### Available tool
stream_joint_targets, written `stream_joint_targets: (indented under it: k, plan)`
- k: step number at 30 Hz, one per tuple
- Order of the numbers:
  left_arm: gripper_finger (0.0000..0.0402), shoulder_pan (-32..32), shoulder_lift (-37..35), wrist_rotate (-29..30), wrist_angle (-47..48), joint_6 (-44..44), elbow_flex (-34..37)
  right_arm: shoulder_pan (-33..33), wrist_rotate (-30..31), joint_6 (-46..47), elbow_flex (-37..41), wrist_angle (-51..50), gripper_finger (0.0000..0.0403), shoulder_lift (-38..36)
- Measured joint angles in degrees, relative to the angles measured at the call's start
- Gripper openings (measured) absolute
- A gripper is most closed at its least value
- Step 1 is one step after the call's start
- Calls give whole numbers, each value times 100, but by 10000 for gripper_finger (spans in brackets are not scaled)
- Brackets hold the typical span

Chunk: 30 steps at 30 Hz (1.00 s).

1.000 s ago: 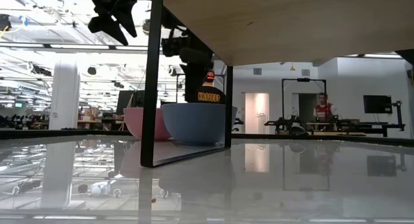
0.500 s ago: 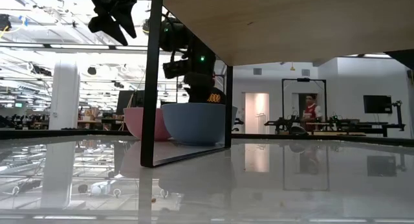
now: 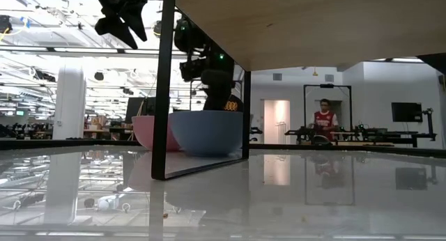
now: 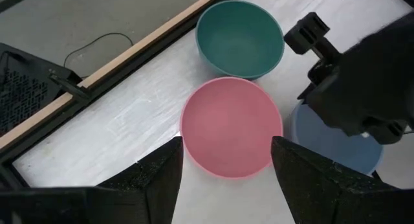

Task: Place and stack bowls onto a shelf
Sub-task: Stack the blue bowl on top of the light gray bowl on the shelf

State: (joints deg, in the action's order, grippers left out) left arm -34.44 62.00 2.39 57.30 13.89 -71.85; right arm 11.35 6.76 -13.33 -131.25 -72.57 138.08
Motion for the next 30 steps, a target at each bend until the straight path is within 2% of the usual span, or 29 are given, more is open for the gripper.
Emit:
stream_joint_targets:
  k: [4,12,23,30]
  plan:
    - [219,0,0,1,-21,1,0,-16,2,9,-362,-340,27,-82]
    - [219,0,0,50,-20,2,0,179,-48,332,-298,-330,27,-874]
    - [219,0,0,144,-20,11,0,725,107,1525,-300,205,27,-1943]
    - [219,0,0,144,-20,-56,0,898,9,1987,-300,-135,27,-2895]
